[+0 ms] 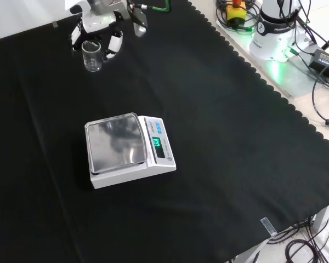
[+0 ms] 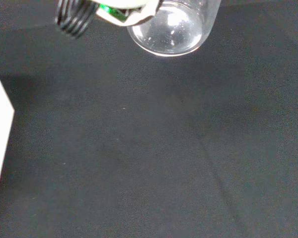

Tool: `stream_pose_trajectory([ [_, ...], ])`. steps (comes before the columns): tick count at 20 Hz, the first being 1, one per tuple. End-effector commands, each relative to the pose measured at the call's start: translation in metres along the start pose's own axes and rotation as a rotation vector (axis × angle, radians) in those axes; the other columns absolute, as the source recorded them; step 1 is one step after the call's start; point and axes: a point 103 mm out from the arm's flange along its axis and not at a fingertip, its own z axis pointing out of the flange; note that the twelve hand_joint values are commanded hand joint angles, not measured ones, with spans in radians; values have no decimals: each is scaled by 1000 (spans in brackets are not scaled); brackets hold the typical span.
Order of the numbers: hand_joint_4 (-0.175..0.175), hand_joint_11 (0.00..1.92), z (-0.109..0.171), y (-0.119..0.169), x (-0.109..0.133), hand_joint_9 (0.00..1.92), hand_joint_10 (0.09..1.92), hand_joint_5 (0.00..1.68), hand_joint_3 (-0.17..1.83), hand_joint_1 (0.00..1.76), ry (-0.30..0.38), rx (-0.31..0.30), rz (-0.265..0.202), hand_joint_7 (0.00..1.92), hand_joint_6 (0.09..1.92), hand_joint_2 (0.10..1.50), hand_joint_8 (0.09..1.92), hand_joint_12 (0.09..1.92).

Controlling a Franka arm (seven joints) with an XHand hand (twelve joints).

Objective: Put the beaker on the electronic balance.

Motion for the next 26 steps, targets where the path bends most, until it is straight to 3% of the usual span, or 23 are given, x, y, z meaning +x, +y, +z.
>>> stream_pose_trajectory([
  [1,-175,1157,-17,-12,13,1213,743,576,828,1087,-26,0,-22,1031,652,742,937,958],
  [9,-175,1124,-27,-29,24,1221,726,575,832,1075,-33,-6,-46,1036,648,740,925,988],
  [26,-175,1085,-9,-38,87,1219,711,562,829,1053,-39,28,-182,1033,628,740,913,1025],
])
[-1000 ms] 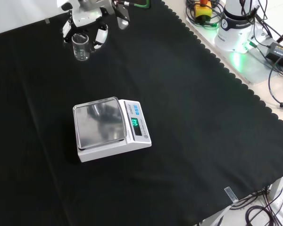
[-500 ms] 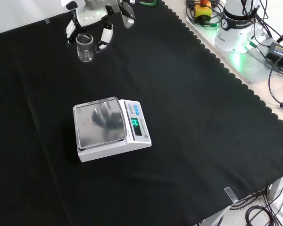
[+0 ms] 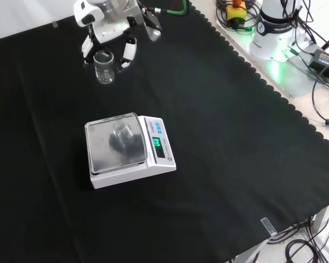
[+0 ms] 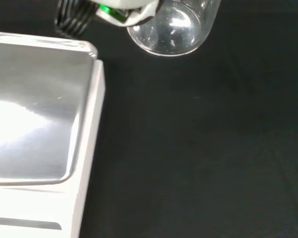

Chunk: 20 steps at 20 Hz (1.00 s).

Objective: Put the beaker on the electronic balance.

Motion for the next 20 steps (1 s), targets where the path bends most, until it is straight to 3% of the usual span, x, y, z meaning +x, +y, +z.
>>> stream_pose_trajectory([
  [1,-175,1084,5,3,28,1219,710,561,829,1051,-8,6,-53,1032,627,740,912,1026],
  [11,-175,1073,2,9,64,1220,703,552,824,1040,-35,17,-79,1025,616,741,909,1035],
  [15,-175,1065,1,13,58,1222,697,550,822,1032,-14,19,-78,1023,609,741,907,1041],
  [20,-175,1045,4,13,88,1221,685,551,818,1023,-22,40,-74,1016,594,741,903,1063],
])
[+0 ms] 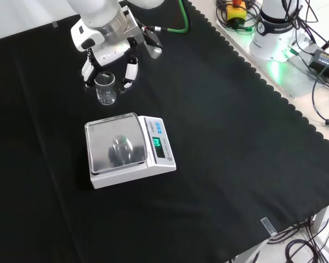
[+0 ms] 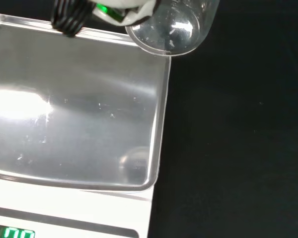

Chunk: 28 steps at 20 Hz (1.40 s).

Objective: Put the beaker on the electronic balance.

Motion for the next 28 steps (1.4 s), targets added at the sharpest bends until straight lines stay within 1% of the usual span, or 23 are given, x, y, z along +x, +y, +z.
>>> stream_pose_trajectory([
  [1,-175,1041,6,-2,39,1221,682,551,817,1021,-3,21,3,1015,591,741,902,1067],
  [4,-175,1034,14,-12,59,1219,679,548,817,1018,5,15,0,1010,586,740,900,1072],
  [6,-175,1031,18,-18,67,1218,678,547,816,1017,10,17,-4,1008,584,740,900,1073],
  [7,-175,1030,18,-16,61,1217,677,545,816,1016,22,29,-13,1007,582,740,899,1075],
  [10,-175,1021,22,-18,61,1216,675,544,816,1012,16,28,-16,1005,578,739,899,1080],
  [15,-175,1015,45,-27,80,1215,674,543,815,1011,0,32,-18,1005,575,739,899,1085],
  [17,-175,1012,44,-26,77,1214,673,541,814,1010,14,39,-25,1005,573,739,899,1086],
  [23,-175,1006,55,-21,81,1214,673,539,813,1009,12,43,-25,1005,569,739,899,1092],
  [28,-175,1001,67,-2,92,1212,672,538,812,1009,-5,62,-33,1005,566,740,899,1096],
])
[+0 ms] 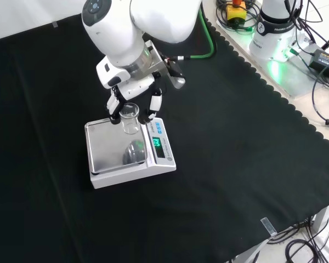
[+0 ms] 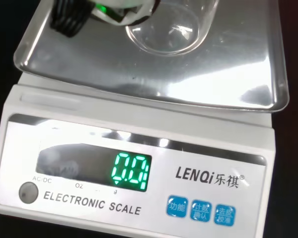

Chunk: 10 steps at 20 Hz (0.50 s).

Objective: Put the beaker on the electronic balance.

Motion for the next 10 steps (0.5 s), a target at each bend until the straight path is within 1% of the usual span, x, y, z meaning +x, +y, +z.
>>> stream_pose_trajectory([
  [1,-175,1000,13,22,11,1212,672,538,812,1009,-16,19,-11,1005,566,740,899,1096],
  [10,-175,983,14,50,12,1208,673,538,807,1007,-30,39,-35,1004,559,743,901,1114],
])
